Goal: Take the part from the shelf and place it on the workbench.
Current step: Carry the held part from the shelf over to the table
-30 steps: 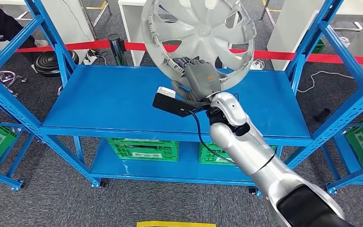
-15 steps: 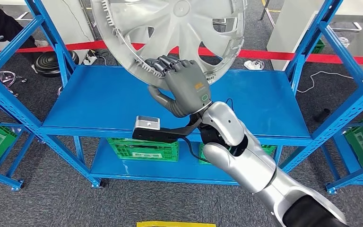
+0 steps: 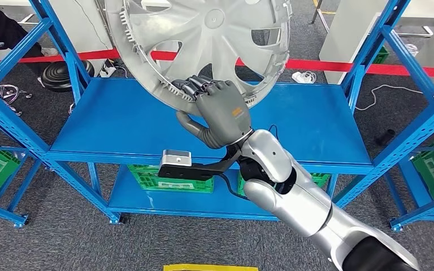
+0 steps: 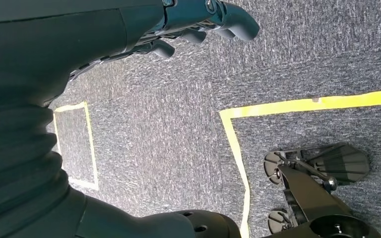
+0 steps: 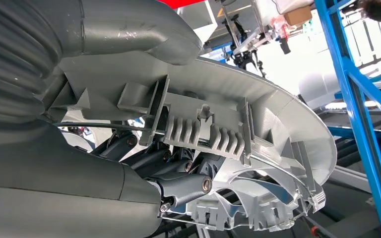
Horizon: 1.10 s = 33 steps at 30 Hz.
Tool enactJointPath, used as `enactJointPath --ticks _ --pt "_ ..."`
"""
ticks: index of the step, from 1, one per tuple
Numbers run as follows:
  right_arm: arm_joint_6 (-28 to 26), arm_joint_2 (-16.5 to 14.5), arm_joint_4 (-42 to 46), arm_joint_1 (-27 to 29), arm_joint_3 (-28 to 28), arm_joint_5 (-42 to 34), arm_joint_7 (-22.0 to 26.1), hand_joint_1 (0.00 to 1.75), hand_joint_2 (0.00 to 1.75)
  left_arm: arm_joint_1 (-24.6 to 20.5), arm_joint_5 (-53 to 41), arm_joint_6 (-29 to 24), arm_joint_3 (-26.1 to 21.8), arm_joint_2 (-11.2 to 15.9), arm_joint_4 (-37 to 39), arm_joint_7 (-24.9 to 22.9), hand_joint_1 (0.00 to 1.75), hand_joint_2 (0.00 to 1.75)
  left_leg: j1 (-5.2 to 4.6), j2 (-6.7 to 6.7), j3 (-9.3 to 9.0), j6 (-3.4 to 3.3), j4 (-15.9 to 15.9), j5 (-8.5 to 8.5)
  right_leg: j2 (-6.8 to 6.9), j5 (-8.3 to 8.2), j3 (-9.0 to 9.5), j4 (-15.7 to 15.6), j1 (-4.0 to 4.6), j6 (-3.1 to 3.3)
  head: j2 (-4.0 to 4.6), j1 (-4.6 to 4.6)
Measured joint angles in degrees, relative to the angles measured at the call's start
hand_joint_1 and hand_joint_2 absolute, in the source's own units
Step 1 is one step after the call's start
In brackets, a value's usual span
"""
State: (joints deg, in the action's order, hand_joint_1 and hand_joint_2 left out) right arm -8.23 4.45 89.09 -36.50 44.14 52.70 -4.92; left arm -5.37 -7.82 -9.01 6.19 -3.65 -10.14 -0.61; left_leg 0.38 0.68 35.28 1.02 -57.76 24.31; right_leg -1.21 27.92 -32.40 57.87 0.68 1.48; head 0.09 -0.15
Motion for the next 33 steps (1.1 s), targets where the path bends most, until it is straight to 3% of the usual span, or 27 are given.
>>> enactJointPath --ticks 8,15,20,22,24,26,27,28,29,31,33 --pt "-0.6 -0.3 0.6 0.9 1.2 0.7 -0.6 1.75 1.75 0.4 1.1 -0.5 -0.6 0.2 0.0 0.5 0.0 1.75 0.0 0.0 0.01 0.0 0.0 0.0 0.0 0.01 0.01 0.0 0.02 0.01 0.0 0.0" --pt "0.5 -2.5 0.0 -0.2 2.6 0.4 0.8 1.75 1.75 1.9 3.8 -1.0 -2.8 0.3 0.0 1.9 0.0 1.75 -0.08 0.03 0.04 -0.05 0.0 0.07 0.04 0.01 0.01 0.0 -0.01 -0.03 0.0 0.01" --pt "1.2 -4.6 -1.5 -2.3 3.4 -0.6 1.7 1.75 1.75 2.4 4.9 -1.4 -4.5 0.4 0.0 2.1 0.0 1.75 -0.35 0.04 0.06 -0.61 -0.2 0.19 0.05 -0.03 0.1 -0.1 -0.23 -0.51 0.0 -0.02" --pt "1.2 -5.0 -1.9 -2.8 3.6 -0.7 1.9 1.75 1.75 2.5 5.2 -1.5 -4.8 0.2 0.0 2.2 0.0 1.75 0.08 -0.1 -0.18 -0.9 0.5 -0.4 0.15 0.58 -0.08 0.5 -0.18 -0.86 0.0 0.05" --pt "1.2 -5.3 -2.4 -3.5 3.9 -0.8 2.1 1.75 1.75 2.4 5.4 -1.8 -5.1 0.1 0.0 2.4 0.0 1.75 0.55 -0.39 -0.28 -1.19 1.1 -0.84 0.33 3.69 -1.8 4.8 -0.29 -1.41 0.0 0.3" --pt "1.1 -5.3 -3.2 -3.9 4.0 -0.9 2.3 1.75 1.75 2.4 5.4 -2.2 -5.2 0.1 0.0 2.3 0.0 1.75 0.66 -0.59 -0.05 -1.28 1.0 -0.94 0.42 7.56 -4.85 12.2 -0.82 -2.09 0.0 0.45" --pt "1.0 -5.3 -3.6 -3.9 4.1 -1.0 2.3 1.75 1.75 2.4 5.4 -2.3 -5.3 0.1 0.0 2.3 0.0 1.75 0.75 -0.66 0.13 -1.21 0.8 -0.96 0.46 8.43 -5.9 14.9 -1.16 -2.41 0.0 0.44" --pt "0.8 -5.3 -3.9 -3.8 4.1 -0.8 2.2 1.75 1.75 2.5 5.4 -2.4 -5.3 0.0 0.0 2.3 0.0 1.75 0.91 -0.69 0.39 -1.07 0.5 -1.0 0.53 8.18 -6.07 15.7 -1.48 -2.73 0.0 0.45" --pt "0.5 -5.3 -4.1 -3.7 4.1 -0.5 2.0 1.75 1.75 2.5 5.3 -2.3 -5.3 0.0 0.0 2.3 0.0 1.75 1.14 -0.71 0.72 -0.84 0.2 -1.05 0.65 6.93 -5.17 14.2 -1.8 -3.09 0.0 0.45" --pt "0.0 -5.3 -4.3 -3.4 4.2 0.8 1.1 1.75 1.75 2.4 4.4 -1.9 -5.3 -0.1 0.0 2.0 0.0 1.75 1.58 -0.63 1.54 -0.06 -0.6 -1.13 1.0 3.93 -1.25 7.1 -2.35 -3.78 0.0 0.49" --pt "-0.3 -5.2 -4.2 -2.8 4.2 2.1 0.0 1.75 1.75 2.3 3.2 -1.3 -5.2 0.0 0.0 1.3 0.0 1.75 1.7 -0.45 2.09 0.83 -1.3 -1.25 0.96 2.39 1.03 2.9 -2.35 -3.64 0.0 0.54"
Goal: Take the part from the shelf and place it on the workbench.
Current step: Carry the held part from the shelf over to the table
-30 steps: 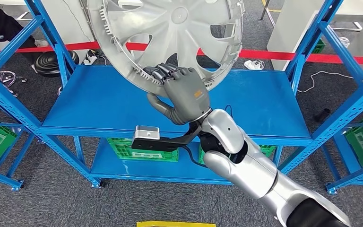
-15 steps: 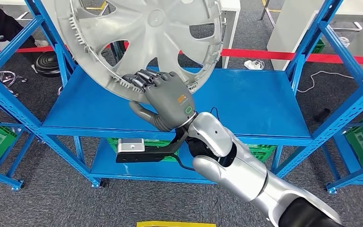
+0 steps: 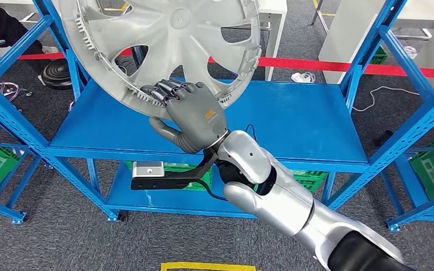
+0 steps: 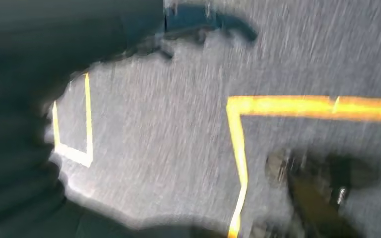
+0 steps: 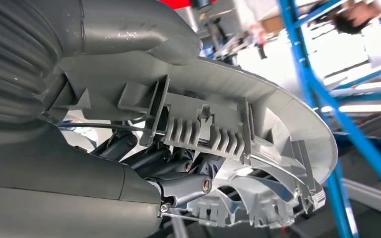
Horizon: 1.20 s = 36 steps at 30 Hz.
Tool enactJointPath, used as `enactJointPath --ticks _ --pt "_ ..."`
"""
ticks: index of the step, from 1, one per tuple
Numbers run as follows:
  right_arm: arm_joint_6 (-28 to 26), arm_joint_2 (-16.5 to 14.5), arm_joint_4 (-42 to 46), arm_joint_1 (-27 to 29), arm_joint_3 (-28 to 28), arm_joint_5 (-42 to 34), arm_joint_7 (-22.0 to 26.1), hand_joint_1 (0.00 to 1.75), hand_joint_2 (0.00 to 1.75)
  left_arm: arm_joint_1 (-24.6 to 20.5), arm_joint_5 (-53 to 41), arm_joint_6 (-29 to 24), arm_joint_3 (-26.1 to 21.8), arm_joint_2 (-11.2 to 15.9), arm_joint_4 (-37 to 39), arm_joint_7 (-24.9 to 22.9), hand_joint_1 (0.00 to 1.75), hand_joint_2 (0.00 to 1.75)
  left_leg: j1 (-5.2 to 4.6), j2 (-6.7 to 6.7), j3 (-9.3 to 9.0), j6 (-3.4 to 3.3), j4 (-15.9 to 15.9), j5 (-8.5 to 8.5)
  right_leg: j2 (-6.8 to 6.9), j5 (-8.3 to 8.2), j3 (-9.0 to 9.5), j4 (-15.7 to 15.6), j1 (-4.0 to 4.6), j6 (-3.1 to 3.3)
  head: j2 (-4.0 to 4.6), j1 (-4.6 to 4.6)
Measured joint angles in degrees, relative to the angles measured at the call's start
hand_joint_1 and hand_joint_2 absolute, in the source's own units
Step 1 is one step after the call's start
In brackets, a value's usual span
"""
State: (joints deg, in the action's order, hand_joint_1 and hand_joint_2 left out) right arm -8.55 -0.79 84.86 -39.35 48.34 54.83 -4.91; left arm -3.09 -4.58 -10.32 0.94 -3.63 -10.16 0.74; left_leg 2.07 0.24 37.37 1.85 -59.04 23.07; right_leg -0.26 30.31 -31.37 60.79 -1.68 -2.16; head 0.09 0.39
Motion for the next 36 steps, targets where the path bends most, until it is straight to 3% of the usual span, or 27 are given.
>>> enactJointPath --ticks 5,7,9,10,11,12,13,15,16,18,20,21,23,24,25,26,27,29,31,32,33,35,36 --pt "-0.3 0.6 1.1 1.3 0.0 1.7 -1.5 1.75 1.75 -0.5 -1.7 0.7 0.5 0.0 0.0 -1.1 0.0 1.75 0.12 0.13 0.64 2.16 -0.1 -0.56 -0.6 -0.9 -1.42 -0.3 0.17 3.05 0.0 -0.06" --pt "-0.5 0.8 1.5 1.9 -0.1 2.4 -1.6 1.75 1.75 -0.7 -2.0 0.8 0.6 0.0 0.0 -1.2 0.0 1.75 0.21 -0.02 2.02 2.45 -3.6 3.01 -0.59 -2.0 -2.3 -0.6 0.2 4.1 0.0 -0.08" --pt "-0.6 1.2 1.8 2.8 -0.1 2.9 -1.6 1.75 1.75 -0.9 -2.1 0.9 0.6 0.0 0.0 -0.9 0.0 1.75 -0.02 -0.06 4.03 2.33 -10.8 8.39 -0.6 -2.96 -3.4 -0.6 0.54 4.56 0.0 -0.09" --pt "-0.7 1.4 1.9 3.2 -0.1 3.0 -1.5 1.75 1.75 -0.9 -2.1 1.0 0.6 0.0 0.0 -0.8 0.0 1.75 -0.17 -0.05 4.61 2.23 -14.1 10.03 -0.6 -3.41 -3.97 -0.6 0.77 4.68 0.0 -0.1" --pt "-0.7 1.7 2.0 3.6 -0.1 3.1 -1.3 1.75 1.75 -0.9 -2.1 1.1 0.6 0.0 0.0 -0.6 0.0 1.75 -0.34 -0.05 4.42 2.02 -15.8 10.51 -0.6 -3.87 -4.55 -0.6 1.01 4.75 0.0 -0.09" --pt "-0.7 1.9 2.1 3.9 -0.1 3.1 -1.3 1.75 1.75 -0.9 -2.1 1.1 0.6 0.1 0.0 -0.5 0.0 1.75 -0.55 -0.05 3.26 1.68 -15.5 9.97 -0.6 -4.34 -5.16 -0.5 1.24 4.78 0.0 -0.09" --pt "-0.7 2.2 2.2 4.1 -0.1 3.1 -1.2 1.75 1.75 -0.9 -2.1 1.2 0.6 0.1 0.0 -0.5 0.0 1.75 -0.79 -0.03 1.07 1.21 -13.2 8.79 -0.61 -4.83 -5.73 -0.5 1.45 4.78 0.0 -0.09" --pt "-0.7 2.5 2.5 4.3 -0.1 3.1 -1.2 1.75 1.75 -1.0 -2.1 1.2 0.6 0.2 -0.1 -0.3 0.0 1.75 -1.44 -0.01 -4.72 0.03 -5.2 7.59 -0.61 -5.74 -6.64 -0.5 1.74 4.58 0.0 -0.06" --pt "-0.7 2.7 2.7 4.4 -0.1 3.0 -1.2 1.75 1.75 -1.0 -2.1 1.2 0.6 0.2 -0.1 -0.2 0.0 1.75 -1.77 0.02 -6.76 -0.35 -2.2 7.5 -0.58 -6.16 -6.86 -0.5 1.79 4.33 0.0 -0.04" --pt "-0.6 2.8 2.9 4.3 -0.1 2.7 -0.8 1.75 1.75 -1.0 -2.1 1.3 0.6 0.2 -0.2 -0.2 0.0 1.75 -2.26 0.02 -7.88 -0.79 0.2 7.56 -0.5 -6.99 -7.02 -0.7 1.69 3.68 0.0 -0.1" --pt "-0.3 3.0 3.0 4.2 -0.1 2.1 -0.1 1.75 1.75 -0.9 -1.9 1.4 0.6 0.2 -0.1 -0.2 0.0 1.75 -2.17 -0.14 -7.34 -1.45 0.8 6.49 -0.53 -7.42 -7.22 -0.9 1.62 2.99 0.0 -0.17" --pt "-0.1 3.2 3.0 4.0 -0.1 1.7 0.2 1.75 1.75 -0.7 -1.8 1.4 0.6 0.2 -0.1 -0.2 0.0 1.75 -2.01 -0.31 -7.02 -1.91 1.0 5.8 -0.52 -6.4 -7.59 -0.2 1.6 2.66 0.0 -0.09" --pt "0.4 3.4 3.0 3.6 -0.1 1.1 0.5 1.75 1.75 -0.5 -1.6 1.4 0.6 0.3 -0.1 0.0 0.0 1.75 -1.76 -0.65 -5.91 -2.52 1.3 4.42 -0.39 -1.58 -9.14 4.4 1.42 2.11 0.0 0.03" --pt "0.8 3.5 3.0 3.4 -0.1 0.8 0.5 1.75 1.75 -0.3 -1.6 1.5 0.6 0.3 -0.1 0.0 0.0 1.75 -1.74 -0.73 -5.0 -2.69 1.2 3.79 -0.3 1.23 -10.11 8.2 1.31 1.9 0.0 0.09" --pt "1.1 3.6 3.0 3.3 -0.1 0.7 0.4 1.75 1.75 -0.2 -1.6 1.5 0.6 0.3 -0.1 0.0 0.0 1.75 -1.73 -0.8 -4.06 -2.67 1.0 3.17 -0.23 3.03 -10.84 11.7 1.22 1.72 0.0 0.1" --pt "1.4 3.6 3.0 3.3 -0.1 0.6 0.3 1.75 1.75 -0.1 -1.6 1.5 0.6 0.2 -0.1 0.0 0.0 1.75 -1.69 -0.85 -3.07 -2.62 0.8 2.57 -0.18 3.53 -10.93 14.2 1.14 1.58 0.0 0.1" --pt "1.6 3.6 3.0 3.2 -0.1 0.5 0.2 1.75 1.75 0.0 -1.6 1.6 0.6 0.2 -0.1 0.0 0.0 1.75 -1.62 -0.89 -2.07 -2.5 0.6 2.01 -0.14 2.8 -10.13 14.8 1.07 1.46 0.0 0.1" --pt "1.8 3.6 3.0 3.1 -0.1 0.4 0.1 1.75 1.75 0.1 -1.6 1.6 0.6 0.2 -0.1 0.0 0.0 1.75 -1.43 -0.91 -0.19 -2.07 -0.2 1.06 -0.02 0.2 -5.63 10.1 0.91 1.3 0.0 0.1" --pt "2.0 3.6 3.1 2.9 -0.1 0.4 0.1 1.75 1.75 0.1 -1.6 1.7 0.6 0.2 -0.1 0.0 0.0 1.75 -1.43 -0.84 1.12 -1.38 -0.9 0.29 0.03 0.53 -0.53 2.9 1.02 1.56 0.0 0.11" --pt "2.0 3.5 3.1 2.9 -0.1 0.4 0.1 1.75 1.75 0.1 -1.6 1.7 0.6 0.2 -0.1 0.0 0.0 1.75 -1.49 -0.81 1.39 -0.99 -1.2 -0.06 -0.03 1.28 0.76 0.7 1.1 1.91 0.0 0.15" --pt "2.0 3.5 3.2 2.8 -0.1 0.4 0.0 1.75 1.75 0.1 -1.6 1.7 0.6 0.2 -0.1 0.0 0.0 1.75 -1.53 -0.77 1.48 -0.6 -1.1 -0.47 -0.1 1.73 1.05 -0.2 1.27 2.38 0.0 0.19" --pt "2.0 3.5 3.3 2.7 -0.1 0.4 -0.1 1.75 1.75 0.1 -1.7 1.8 0.6 0.2 -0.1 0.0 0.0 1.75 -1.42 -0.7 1.62 0.14 -1.0 -1.03 -0.09 0.9 0.32 -0.4 1.28 3.4 0.0 0.31" --pt "2.0 3.5 3.3 2.7 -0.1 0.4 -0.1 1.75 1.75 0.1 -1.8 1.9 0.6 0.2 -0.1 0.0 0.0 1.75 -1.33 -0.64 2.01 0.44 -1.5 -0.14 -0.02 0.25 -0.13 -0.4 1.25 3.89 0.0 0.31"
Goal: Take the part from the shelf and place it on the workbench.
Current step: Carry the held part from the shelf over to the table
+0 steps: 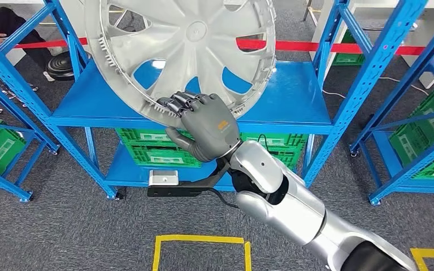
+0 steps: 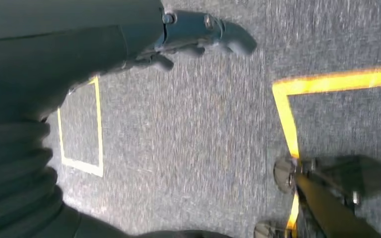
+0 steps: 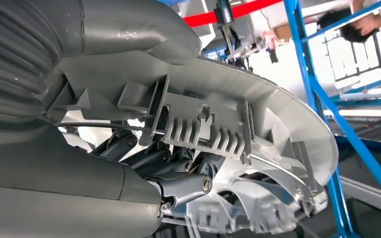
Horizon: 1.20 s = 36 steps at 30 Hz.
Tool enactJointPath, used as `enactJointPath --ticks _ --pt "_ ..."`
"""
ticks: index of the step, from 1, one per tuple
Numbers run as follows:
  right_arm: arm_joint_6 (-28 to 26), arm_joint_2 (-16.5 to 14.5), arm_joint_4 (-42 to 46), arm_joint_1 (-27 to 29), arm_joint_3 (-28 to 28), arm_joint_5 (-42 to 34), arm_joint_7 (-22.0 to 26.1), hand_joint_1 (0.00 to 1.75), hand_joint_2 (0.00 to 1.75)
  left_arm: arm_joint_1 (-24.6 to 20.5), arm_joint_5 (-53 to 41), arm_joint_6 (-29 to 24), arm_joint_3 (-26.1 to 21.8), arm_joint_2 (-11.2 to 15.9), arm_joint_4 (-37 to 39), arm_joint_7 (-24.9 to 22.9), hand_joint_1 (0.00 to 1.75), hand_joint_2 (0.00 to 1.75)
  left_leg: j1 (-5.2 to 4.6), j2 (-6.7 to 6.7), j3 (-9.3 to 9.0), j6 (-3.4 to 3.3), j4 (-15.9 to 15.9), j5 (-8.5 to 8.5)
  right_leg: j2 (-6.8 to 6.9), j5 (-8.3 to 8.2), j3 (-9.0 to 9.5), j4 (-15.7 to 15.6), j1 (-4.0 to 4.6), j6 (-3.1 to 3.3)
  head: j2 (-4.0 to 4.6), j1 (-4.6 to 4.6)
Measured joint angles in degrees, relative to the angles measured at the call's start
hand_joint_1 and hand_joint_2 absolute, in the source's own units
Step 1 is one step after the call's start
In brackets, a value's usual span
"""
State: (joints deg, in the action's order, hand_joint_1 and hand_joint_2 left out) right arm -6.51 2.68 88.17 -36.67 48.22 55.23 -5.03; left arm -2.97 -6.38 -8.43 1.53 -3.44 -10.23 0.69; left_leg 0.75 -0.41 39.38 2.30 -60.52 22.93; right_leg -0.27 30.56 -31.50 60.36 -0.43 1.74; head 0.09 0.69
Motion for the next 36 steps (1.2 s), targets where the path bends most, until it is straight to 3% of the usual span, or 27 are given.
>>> enactJointPath --ticks 2,4,5,7,9,12,14,16,17,18,20,21,22,23,25,27,28,30,31,32,33,35,36 --pt "0.0 0.0 0.1 -0.1 0.0 0.0 -0.2 1.75 1.75 0.0 -0.2 0.1 0.0 0.0 0.0 0.0 0.0 1.75 0.14 0.09 1.4 0.47 -3.7 4.64 0.11 -1.39 -1.22 -0.1 -0.14 0.78 0.0 0.01" --pt "-0.2 0.1 0.2 0.1 0.0 0.1 -0.4 1.75 1.75 -0.1 -0.3 0.2 0.0 -0.1 0.0 0.0 0.0 1.75 0.17 0.13 2.78 0.76 -10.5 9.69 0.09 -2.75 -2.83 -0.1 -0.04 1.01 0.0 0.01" --pt "-0.3 0.3 0.2 0.3 0.0 0.1 -0.4 1.75 1.75 -0.1 -0.3 0.2 0.0 -0.1 0.0 0.0 0.0 1.75 0.17 0.14 2.84 0.82 -13.3 10.56 0.07 -3.43 -3.7 0.0 0.02 0.98 0.0 0.01" --pt "-0.5 0.5 0.2 0.8 0.0 0.3 -0.5 1.75 1.75 -0.2 -0.3 0.2 0.0 0.0 0.0 0.1 0.0 1.75 0.17 0.15 1.61 0.73 -15.1 9.38 0.07 -4.56 -5.19 0.0 0.09 0.83 0.0 0.01" --pt "-0.8 0.8 0.3 1.2 0.0 0.6 -0.7 1.75 1.75 -0.2 -0.4 0.2 0.0 -0.1 0.0 0.1 0.0 1.75 0.17 0.2 -2.08 0.41 -11.3 7.06 0.05 -5.49 -6.36 0.1 0.1 0.58 0.0 0.01" --pt "-1.2 1.4 1.0 1.9 0.0 1.1 -1.1 1.75 1.75 -0.4 -0.7 0.2 0.0 -0.1 -0.1 0.1 0.0 1.75 -0.14 0.64 -9.7 -0.41 -0.6 8.13 0.08 -7.0 -7.46 0.1 0.14 -0.22 0.0 0.08" --pt "-1.3 1.6 1.4 2.3 0.0 1.5 -1.4 1.75 1.75 -0.4 -0.7 0.2 0.0 -0.1 -0.1 0.1 0.0 1.75 -0.54 0.8 -10.66 -1.08 2.1 8.57 0.11 -8.12 -7.56 -0.4 0.08 -0.98 0.0 0.09" --pt "-1.3 1.9 1.8 2.6 0.0 1.9 -1.8 1.75 1.75 -0.3 -0.7 0.2 0.0 -0.2 -0.1 0.1 0.0 1.75 -0.41 0.55 -9.79 -2.06 2.3 7.28 0.0 -7.94 -8.04 -0.4 -0.02 -1.67 0.0 0.04" --pt "-1.3 2.1 2.0 2.7 0.0 2.0 -1.9 1.75 1.75 -0.3 -0.7 0.1 0.0 -0.2 -0.1 0.1 0.0 1.75 -0.28 0.36 -9.25 -2.56 2.5 6.5 -0.03 -6.26 -8.6 0.7 -0.04 -1.96 0.0 0.09" --pt "-1.3 2.3 2.1 2.8 0.0 2.1 -1.9 1.75 1.75 -0.3 -0.7 0.1 0.0 -0.1 -0.1 0.1 0.0 1.75 -0.18 0.18 -8.58 -2.92 2.6 5.72 -0.04 -3.51 -9.37 3.0 -0.11 -2.18 0.0 0.11" --pt "-1.2 2.5 2.3 3.0 0.0 2.2 -1.9 1.75 1.75 -0.2 -0.7 0.1 0.0 -0.1 -0.1 0.1 0.0 1.75 -0.22 -0.01 -6.9 -3.25 2.5 4.34 0.01 2.2 -10.92 10.1 -0.16 -2.55 0.0 0.17" --pt "-1.2 2.5 2.4 3.1 0.0 2.2 -1.9 1.75 1.75 -0.2 -0.7 0.1 0.0 -0.1 -0.1 0.1 0.0 1.75 -0.24 -0.06 -5.96 -3.24 2.4 3.67 0.01 3.41 -11.3 13.4 -0.17 -2.69 0.0 0.18" --pt "-1.0 2.6 2.4 3.2 0.0 2.2 -2.0 1.75 1.75 -0.2 -0.7 0.1 0.0 -0.1 -0.1 0.1 0.0 1.75 -0.23 -0.1 -4.99 -3.19 2.2 3.05 0.01 3.17 -11.05 15.4 -0.18 -2.76 0.0 0.19" --pt "-0.8 2.6 2.4 3.3 0.0 2.3 -2.2 1.75 1.75 -0.2 -0.7 0.1 0.0 -0.1 -0.1 0.1 0.0 1.75 -0.2 -0.14 -4.01 -3.07 2.0 2.48 0.02 1.89 -9.99 15.7 -0.21 -2.79 0.0 0.19" --pt "-0.2 2.6 2.6 3.2 0.0 2.6 -2.9 1.75 1.75 -0.2 -0.8 0.2 0.0 -0.2 -0.1 0.1 0.0 1.75 -0.14 -0.16 -2.22 -2.67 1.3 1.5 0.06 -0.49 -4.92 10.4 -0.25 -2.71 0.0 0.19" --pt "0.6 2.4 3.2 3.2 0.0 3.3 -3.7 1.75 1.75 -0.3 -1.1 0.4 0.1 -0.3 -0.1 0.0 0.0 1.75 -0.25 -0.13 -1.03 -2.04 0.6 0.64 0.02 0.6 0.6 2.6 -0.06 -2.21 0.0 0.13" --pt "1.0 2.3 3.4 3.3 0.0 3.6 -4.0 1.75 1.75 -0.3 -1.3 0.6 0.3 -0.3 -0.2 -0.1 0.0 1.75 -0.33 -0.11 -0.76 -1.66 0.5 0.15 -0.02 1.5 1.91 0.4 0.06 -1.86 0.0 0.1" --pt "1.4 2.2 3.8 3.4 0.0 4.1 -4.3 1.75 1.75 -0.3 -1.4 0.7 0.5 -0.3 -0.2 -0.3 0.0 1.75 -0.32 -0.04 -0.53 -0.89 0.8 -0.97 -0.01 1.33 1.76 -0.6 0.23 -0.98 0.0 0.11" --pt "1.5 2.1 3.9 3.4 0.0 4.3 -4.4 1.75 1.75 -0.3 -1.5 0.8 0.5 -0.3 -0.2 -0.3 0.0 1.75 -0.23 0.02 -0.27 -0.55 0.7 -0.82 0.08 0.74 1.36 -0.7 0.17 -0.5 0.0 0.11" --pt "1.5 2.1 4.0 3.5 0.0 4.4 -4.4 1.75 1.75 -0.3 -1.5 0.8 0.5 -0.3 -0.1 -0.3 0.0 1.75 -0.15 0.09 0.2 -0.25 -0.1 0.44 0.18 0.06 0.8 -0.8 0.09 -0.01 0.0 0.09" --pt "1.5 2.1 4.0 3.5 0.0 4.6 -4.3 1.75 1.75 -0.3 -1.5 0.8 0.5 -0.3 -0.1 -0.4 0.0 1.75 -0.07 0.15 0.89 0.04 -2.0 2.74 0.26 -0.7 0.09 -0.8 -0.02 0.41 0.0 0.02" --pt "1.5 2.0 4.1 3.6 0.0 4.8 -3.9 1.75 1.75 -0.2 -1.5 0.8 0.5 -0.3 -0.1 -0.3 0.0 1.75 0.01 0.19 2.52 0.48 -8.7 8.55 0.27 -2.12 -1.57 -0.8 -0.02 0.81 0.0 -0.06" --pt "1.5 2.0 4.1 3.8 0.0 4.8 -3.7 1.75 1.75 -0.2 -1.4 0.8 0.5 -0.3 -0.1 -0.3 0.0 1.75 0.03 0.2 3.02 0.62 -12.2 10.17 0.27 -2.84 -2.47 -0.8 0.05 0.82 0.0 -0.08"
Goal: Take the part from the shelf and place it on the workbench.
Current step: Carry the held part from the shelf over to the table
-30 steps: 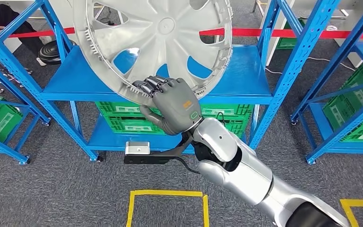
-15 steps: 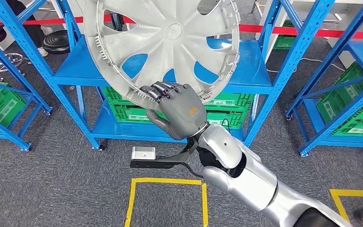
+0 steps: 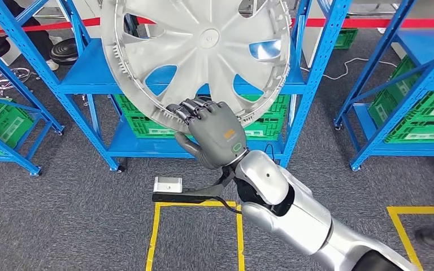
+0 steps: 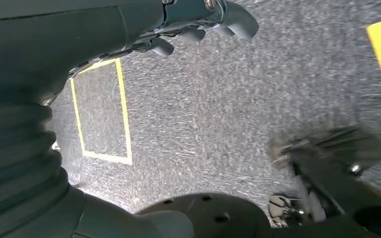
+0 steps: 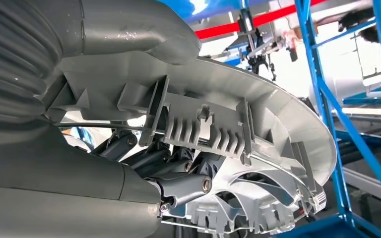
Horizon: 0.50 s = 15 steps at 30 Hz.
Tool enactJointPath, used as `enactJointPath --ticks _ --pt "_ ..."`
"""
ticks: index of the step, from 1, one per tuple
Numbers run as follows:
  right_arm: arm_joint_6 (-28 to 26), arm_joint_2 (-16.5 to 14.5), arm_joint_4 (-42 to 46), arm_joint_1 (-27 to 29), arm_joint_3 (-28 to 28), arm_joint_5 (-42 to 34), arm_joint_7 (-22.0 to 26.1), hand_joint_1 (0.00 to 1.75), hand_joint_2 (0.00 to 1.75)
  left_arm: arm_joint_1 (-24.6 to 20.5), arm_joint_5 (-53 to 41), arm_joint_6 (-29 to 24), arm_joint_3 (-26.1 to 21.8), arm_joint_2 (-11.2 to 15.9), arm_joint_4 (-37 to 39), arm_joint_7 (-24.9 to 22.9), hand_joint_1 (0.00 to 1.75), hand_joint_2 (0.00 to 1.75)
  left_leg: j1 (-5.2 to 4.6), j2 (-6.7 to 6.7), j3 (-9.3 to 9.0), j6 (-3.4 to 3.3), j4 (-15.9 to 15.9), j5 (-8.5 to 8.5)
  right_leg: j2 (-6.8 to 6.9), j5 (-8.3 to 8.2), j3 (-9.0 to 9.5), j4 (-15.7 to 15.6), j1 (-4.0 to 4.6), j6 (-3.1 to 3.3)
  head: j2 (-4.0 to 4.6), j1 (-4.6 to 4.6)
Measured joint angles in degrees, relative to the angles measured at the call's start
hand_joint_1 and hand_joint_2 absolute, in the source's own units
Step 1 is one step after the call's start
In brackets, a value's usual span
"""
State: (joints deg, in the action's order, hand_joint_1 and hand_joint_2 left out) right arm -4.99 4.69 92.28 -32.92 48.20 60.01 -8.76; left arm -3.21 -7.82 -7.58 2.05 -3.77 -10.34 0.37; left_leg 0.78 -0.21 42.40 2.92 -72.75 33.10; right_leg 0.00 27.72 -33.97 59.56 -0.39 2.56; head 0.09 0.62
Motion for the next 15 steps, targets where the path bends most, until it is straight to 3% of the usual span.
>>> enactJointPath --ticks 1,2,3,4,5,7,8,10,11,12,14,15 --pt "0.0 0.0 0.0 0.1 0.0 0.0 0.1 1.75 1.75 0.0 0.0 0.0 0.0 0.0 0.0 0.0 0.0 1.75 -0.01 0.01 -0.08 0.03 -2.4 0.13 0.0 -0.75 -0.94 0.0 0.07 -0.05 0.0 0.02" --pt "0.0 0.0 0.0 0.3 0.0 0.0 0.2 1.75 1.75 0.0 0.0 0.0 0.0 0.0 0.0 0.0 0.0 1.75 -0.01 0.02 -0.95 -0.04 -3.3 -0.93 0.01 -1.52 -1.92 0.1 0.13 -0.14 0.0 0.01" --pt "0.0 0.0 0.0 0.3 0.0 0.0 0.2 1.75 1.75 -0.1 0.0 0.0 0.0 0.0 0.0 0.1 0.0 1.75 -0.03 0.04 -2.84 -0.23 -2.0 -2.59 0.01 -2.26 -2.84 0.1 0.18 -0.26 0.0 0.01" --pt "0.0 0.0 0.0 0.3 0.0 0.0 0.3 1.75 1.75 -0.1 0.0 0.0 0.0 0.0 0.0 0.1 0.0 1.75 -0.07 0.1 -5.86 -0.54 1.1 -3.67 0.02 -3.0 -3.63 0.1 0.2 -0.41 0.0 0.01" --pt "0.0 0.0 0.0 0.3 -0.1 0.0 0.3 1.75 1.75 -0.1 0.1 0.0 0.0 0.0 -0.1 0.1 0.0 1.75 -0.22 0.18 -9.43 -0.88 5.5 -3.57 0.01 -3.62 -4.22 0.2 0.28 -0.62 0.0 0.02" --pt "0.1 -0.2 0.0 0.2 -0.3 -0.1 0.6 1.75 1.75 -0.3 0.3 -0.1 0.0 0.0 -0.2 0.2 0.0 1.75 -0.63 0.37 -14.54 -1.55 13.0 -1.7 0.11 -4.88 -4.76 0.0 0.26 -1.19 0.0 0.02" --pt "0.2 -0.4 0.0 0.0 -0.4 -0.1 0.8 1.75 1.75 -0.3 0.4 -0.2 0.0 0.0 -0.2 0.2 0.0 1.75 -0.89 0.41 -15.26 -1.86 14.8 -1.18 0.17 -5.54 -4.88 -0.2 0.18 -1.57 0.0 -0.03" --pt "0.4 -0.6 -0.1 -0.2 -0.4 -0.2 1.2 1.75 1.75 -0.3 0.6 -0.4 0.0 0.0 -0.2 0.3 0.0 1.75 -0.93 0.3 -14.42 -2.67 15.5 -2.24 0.16 -6.37 -5.26 -0.6 0.02 -2.33 0.0 -0.15" --pt "0.5 -0.7 -0.2 -0.3 -0.4 -0.4 1.5 1.75 1.75 -0.3 0.8 -0.5 0.0 0.0 -0.2 0.3 0.0 1.75 -0.81 0.16 -13.83 -3.16 15.6 -3.03 0.1 -5.29 -5.73 0.0 -0.02 -2.64 0.0 -0.13" --pt "0.7 -0.7 -0.3 -0.5 -0.4 -0.6 1.9 1.75 1.75 -0.2 1.2 -0.7 0.0 0.0 -0.1 0.4 0.0 1.75 -0.65 0.0 -13.13 -3.55 15.7 -3.88 0.04 -3.11 -6.44 1.6 -0.04 -2.88 0.0 -0.06" --pt "0.8 -1.0 -1.0 -1.2 -0.4 -1.6 3.2 1.75 1.75 -0.1 2.0 -1.2 -0.1 0.0 -0.1 0.6 0.0 1.75 -0.59 -0.2 -11.16 -4.02 15.5 -5.51 0.01 3.1 -8.24 8.0 -0.18 -3.22 0.0 0.05" --pt "0.8 -1.2 -1.6 -1.8 -0.4 -2.3 3.9 1.75 1.75 0.0 2.4 -1.5 -0.2 0.0 -0.1 0.8 0.0 1.75 -0.6 -0.24 -9.99 -4.05 15.3 -6.33 0.01 5.08 -8.9 11.8 -0.21 -3.35 0.0 0.05"
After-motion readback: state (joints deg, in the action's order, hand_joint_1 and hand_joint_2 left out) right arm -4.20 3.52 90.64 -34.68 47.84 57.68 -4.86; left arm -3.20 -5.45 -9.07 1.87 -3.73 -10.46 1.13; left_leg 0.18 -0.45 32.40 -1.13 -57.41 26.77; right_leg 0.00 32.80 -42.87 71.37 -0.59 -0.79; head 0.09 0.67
